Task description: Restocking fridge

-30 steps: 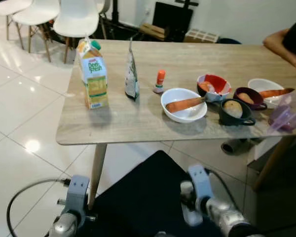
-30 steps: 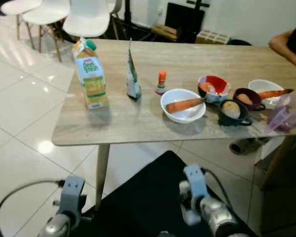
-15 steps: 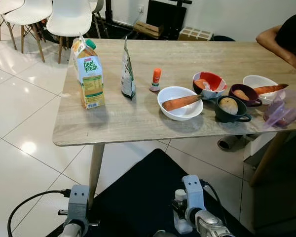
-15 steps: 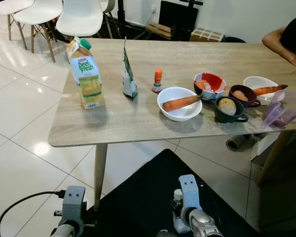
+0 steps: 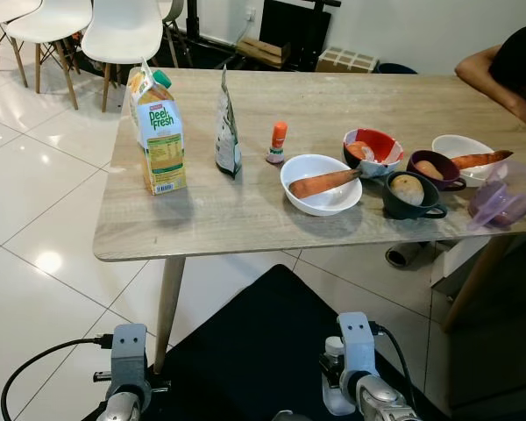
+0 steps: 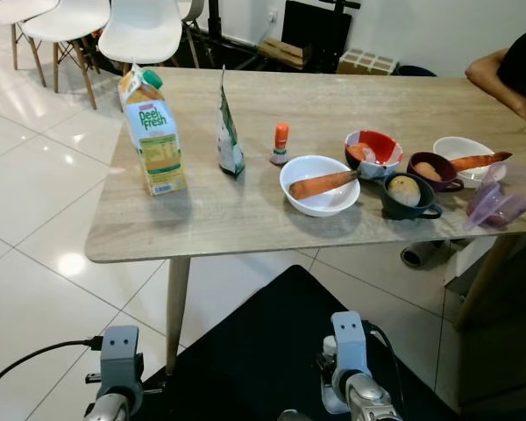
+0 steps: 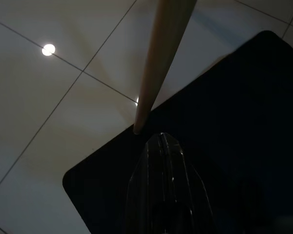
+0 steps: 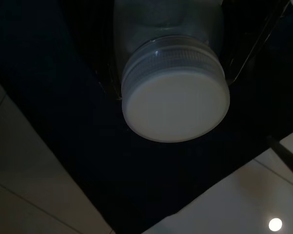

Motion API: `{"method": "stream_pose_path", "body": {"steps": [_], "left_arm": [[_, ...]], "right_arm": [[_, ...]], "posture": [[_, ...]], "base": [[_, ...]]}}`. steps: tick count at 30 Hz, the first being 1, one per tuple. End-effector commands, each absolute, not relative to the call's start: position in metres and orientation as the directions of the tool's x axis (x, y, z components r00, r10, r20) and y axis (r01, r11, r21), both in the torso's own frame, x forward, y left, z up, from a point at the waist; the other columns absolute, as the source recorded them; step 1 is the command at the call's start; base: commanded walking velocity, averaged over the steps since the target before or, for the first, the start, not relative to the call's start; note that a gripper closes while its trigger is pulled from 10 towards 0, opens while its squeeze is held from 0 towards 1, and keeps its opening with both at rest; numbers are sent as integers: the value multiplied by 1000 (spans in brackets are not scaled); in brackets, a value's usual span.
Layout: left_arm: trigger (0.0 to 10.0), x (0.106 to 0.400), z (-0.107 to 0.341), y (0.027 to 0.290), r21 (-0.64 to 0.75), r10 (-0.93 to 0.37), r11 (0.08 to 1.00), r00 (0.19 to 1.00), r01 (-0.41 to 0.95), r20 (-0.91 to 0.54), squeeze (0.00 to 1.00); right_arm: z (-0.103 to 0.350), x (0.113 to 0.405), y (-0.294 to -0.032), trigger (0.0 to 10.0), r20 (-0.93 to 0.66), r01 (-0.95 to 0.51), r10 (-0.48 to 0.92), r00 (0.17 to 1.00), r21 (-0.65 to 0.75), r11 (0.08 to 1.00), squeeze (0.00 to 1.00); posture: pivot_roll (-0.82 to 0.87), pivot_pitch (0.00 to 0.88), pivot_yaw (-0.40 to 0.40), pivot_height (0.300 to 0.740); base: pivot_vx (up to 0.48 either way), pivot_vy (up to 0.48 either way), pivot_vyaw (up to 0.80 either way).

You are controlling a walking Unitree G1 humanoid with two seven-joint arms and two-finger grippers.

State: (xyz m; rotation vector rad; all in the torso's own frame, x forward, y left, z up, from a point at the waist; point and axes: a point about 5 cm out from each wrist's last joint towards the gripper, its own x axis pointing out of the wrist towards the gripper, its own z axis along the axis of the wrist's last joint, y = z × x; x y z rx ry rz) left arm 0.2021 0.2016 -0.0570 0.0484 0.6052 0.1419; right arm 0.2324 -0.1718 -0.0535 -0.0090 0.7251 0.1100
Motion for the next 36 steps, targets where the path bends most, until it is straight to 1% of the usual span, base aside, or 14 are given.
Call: {"method": "stream_pose_path", "body": {"steps": [1,5,14,36], "left_arm": [[10000,197,-64,190,98,111,993,796,-65,-595,0],[10000,198,-64,185,94,80,995,801,-30,-593,0],[10000,199,-65,181,68,29,998,790,17,-612,0],[10000,194,-70,178,65,-2,996,764,57,-646,0]], "right_arm": [[-58,224,-180,10000,-675,-65,61,735,21,998,0],[-58,223,-182,10000,-672,-35,46,739,30,999,0],[-58,224,-185,10000,-669,-20,32,742,26,999,0],[-59,221,-190,10000,-670,15,6,742,25,1000,0]], "posture": [[-65,72,-62,740],[-69,70,-56,740],[-70,72,-50,740],[-76,80,-39,740]], "base": [[0,0,-656],[0,0,-764],[0,0,-800],[0,0,-800]]}}
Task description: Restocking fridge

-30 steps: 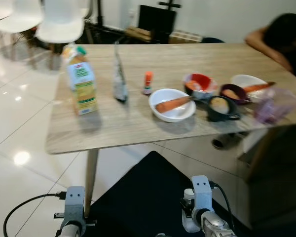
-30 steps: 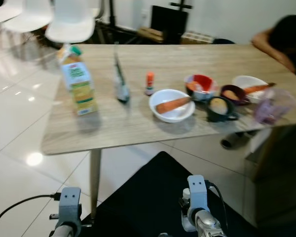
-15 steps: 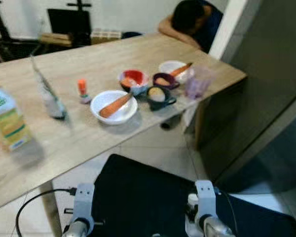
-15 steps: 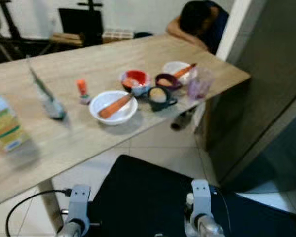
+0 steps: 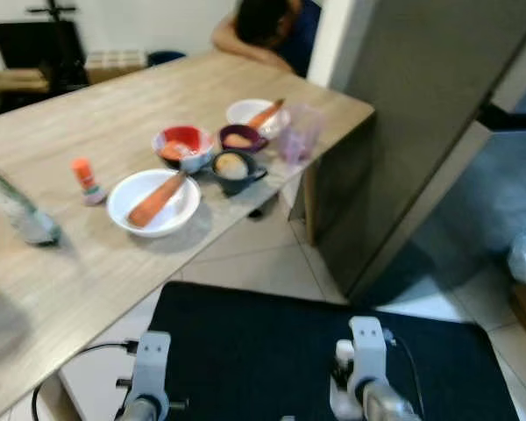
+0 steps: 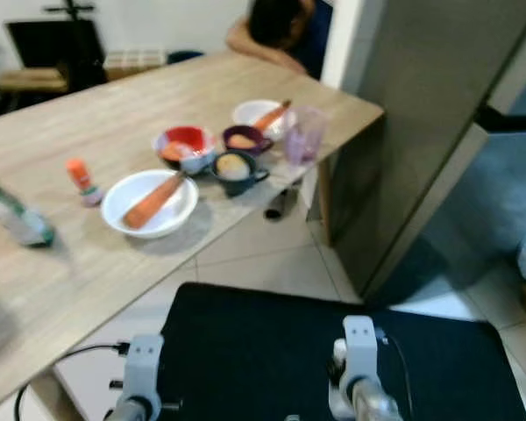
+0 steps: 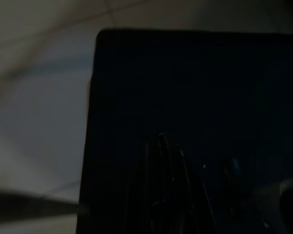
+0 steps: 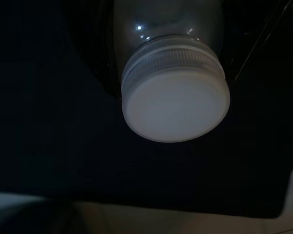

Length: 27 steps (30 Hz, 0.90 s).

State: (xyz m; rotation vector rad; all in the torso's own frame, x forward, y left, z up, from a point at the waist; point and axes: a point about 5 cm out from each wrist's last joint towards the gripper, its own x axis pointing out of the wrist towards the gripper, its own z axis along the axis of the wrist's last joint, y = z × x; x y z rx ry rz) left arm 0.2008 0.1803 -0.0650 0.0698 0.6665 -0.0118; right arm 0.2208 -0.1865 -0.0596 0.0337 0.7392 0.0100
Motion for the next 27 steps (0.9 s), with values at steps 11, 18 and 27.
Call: {"method": "stream_pose_path", "body": {"steps": [11,18,27], "left_arm": [[10000,192,-72,176,88,-39,988,745,130,-666,0],[10000,195,-71,175,92,-36,987,748,129,-663,0],[10000,206,-65,170,65,-28,994,774,89,-632,0]], "right_arm": [[-63,213,-197,10000,-679,79,-38,733,29,996,0],[-64,210,-201,10000,-678,132,-70,732,40,991,0],[-66,206,-201,10000,-683,144,-76,727,43,989,0]], "posture": [[-90,82,-10,740],[-95,84,2,740],[-93,93,-1,740]], "base": [[0,0,-800],[0,0,-800],[0,0,-800]]}}
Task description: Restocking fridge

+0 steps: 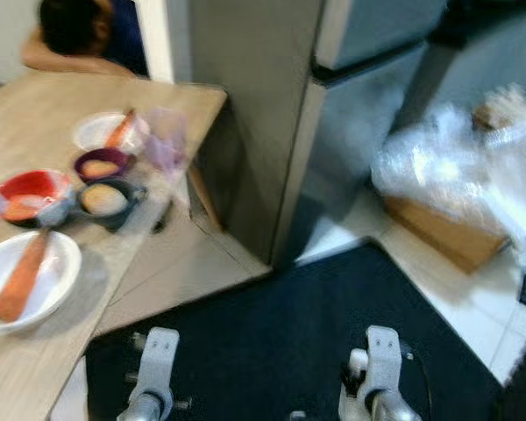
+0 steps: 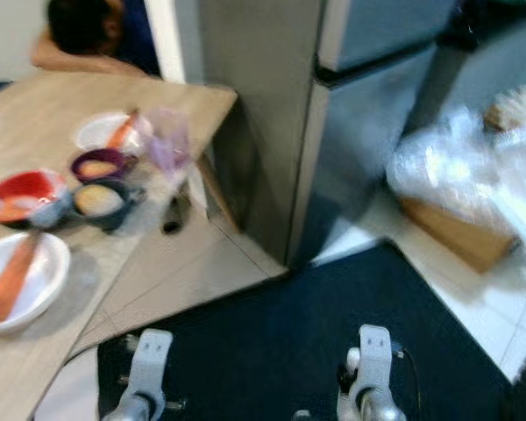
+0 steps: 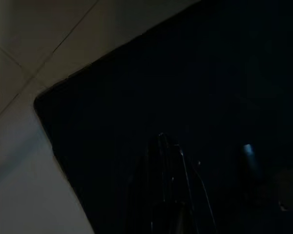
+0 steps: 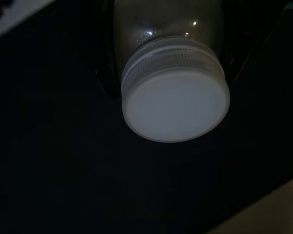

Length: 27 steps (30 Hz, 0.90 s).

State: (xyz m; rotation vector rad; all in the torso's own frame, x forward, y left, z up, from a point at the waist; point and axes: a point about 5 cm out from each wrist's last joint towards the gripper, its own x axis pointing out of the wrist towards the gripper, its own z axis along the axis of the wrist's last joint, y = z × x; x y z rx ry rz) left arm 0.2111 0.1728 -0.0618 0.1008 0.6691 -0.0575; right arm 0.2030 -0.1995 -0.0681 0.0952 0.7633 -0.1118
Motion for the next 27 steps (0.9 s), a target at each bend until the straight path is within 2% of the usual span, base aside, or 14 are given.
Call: {"method": "stream_pose_path", "body": {"steps": [1,17,27], "left_arm": [[10000,205,-66,169,66,-25,994,772,87,-635,0],[10000,202,-67,171,64,-32,994,773,93,-634,0],[10000,203,-65,169,65,-55,991,788,120,-613,0]], "right_arm": [[-66,206,-202,10000,-683,145,-77,726,43,988,0],[-68,201,-206,10000,-692,173,-95,715,43,984,0],[-68,200,-204,10000,-686,161,-79,723,57,985,0]], "posture": [[-94,92,-1,740],[-102,99,3,740],[-104,103,9,740]], "base": [[0,0,-800],[0,0,-800],[0,0,0]]}}
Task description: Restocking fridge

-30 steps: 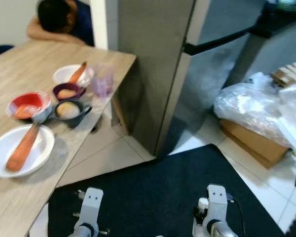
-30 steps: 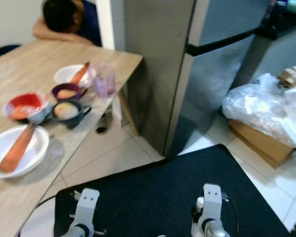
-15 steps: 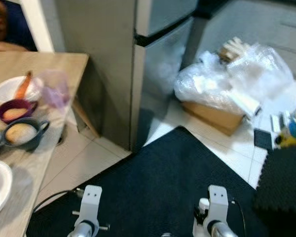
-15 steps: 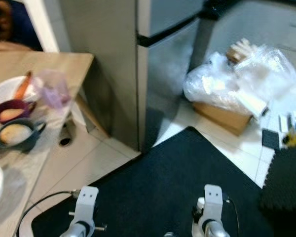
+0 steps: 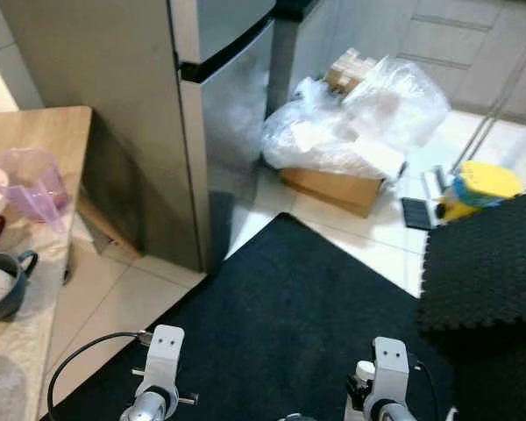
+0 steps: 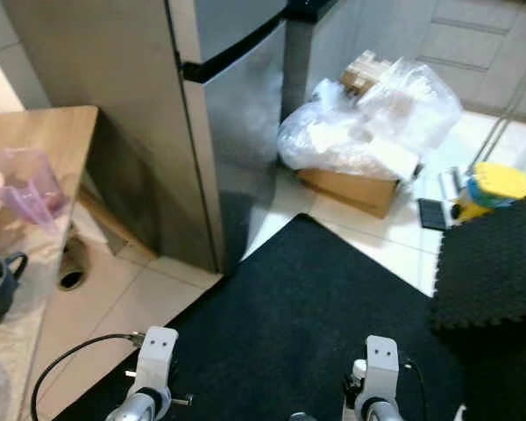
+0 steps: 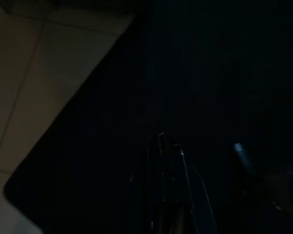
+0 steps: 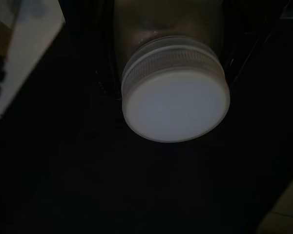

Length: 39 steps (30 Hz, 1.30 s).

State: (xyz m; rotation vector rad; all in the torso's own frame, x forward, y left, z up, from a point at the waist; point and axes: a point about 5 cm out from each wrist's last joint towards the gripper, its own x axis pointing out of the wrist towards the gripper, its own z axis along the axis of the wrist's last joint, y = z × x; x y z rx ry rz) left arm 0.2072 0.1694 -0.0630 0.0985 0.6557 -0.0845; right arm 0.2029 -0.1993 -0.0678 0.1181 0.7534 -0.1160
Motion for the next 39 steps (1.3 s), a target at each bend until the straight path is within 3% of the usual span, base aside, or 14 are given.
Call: {"method": "stream_pose_path", "body": {"steps": [1,39], "left_arm": [[10000,203,-65,169,63,-57,991,789,120,-611,0],[10000,204,-63,163,30,-95,990,799,139,-594,0]], "right_arm": [[-68,200,-204,10000,-686,162,-79,723,57,985,0],[-71,194,-207,10000,-691,158,-82,718,47,986,0]], "posture": [[-104,103,9,740],[-109,116,9,740]], "base": [[0,0,0],[242,0,0]]}}
